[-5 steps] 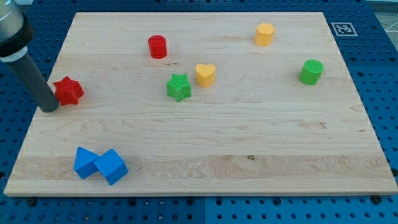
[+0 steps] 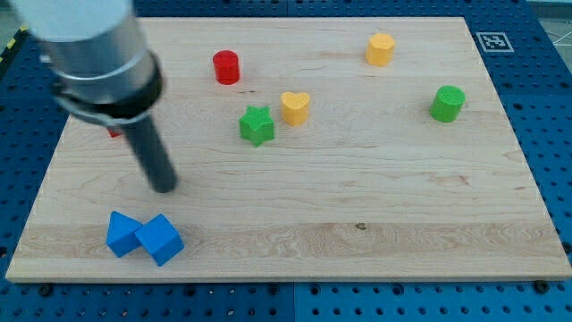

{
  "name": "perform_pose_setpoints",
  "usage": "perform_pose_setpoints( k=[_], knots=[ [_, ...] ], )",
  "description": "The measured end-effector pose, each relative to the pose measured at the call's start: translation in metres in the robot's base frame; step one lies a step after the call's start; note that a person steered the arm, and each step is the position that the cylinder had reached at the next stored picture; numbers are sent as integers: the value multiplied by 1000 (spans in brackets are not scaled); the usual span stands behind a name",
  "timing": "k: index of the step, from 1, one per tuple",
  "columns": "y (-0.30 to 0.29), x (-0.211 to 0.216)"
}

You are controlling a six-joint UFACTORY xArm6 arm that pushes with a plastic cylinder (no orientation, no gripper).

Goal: Move the red circle towards the red star

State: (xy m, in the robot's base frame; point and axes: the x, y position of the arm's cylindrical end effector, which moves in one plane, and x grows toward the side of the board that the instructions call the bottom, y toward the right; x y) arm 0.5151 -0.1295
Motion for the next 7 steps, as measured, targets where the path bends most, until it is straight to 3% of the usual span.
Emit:
perform_pose_setpoints(
  k=[1,3,5,7],
  knots=[
    [19,-33],
    [-12,-110],
    [-37,-225],
    [80,-255]
  ],
)
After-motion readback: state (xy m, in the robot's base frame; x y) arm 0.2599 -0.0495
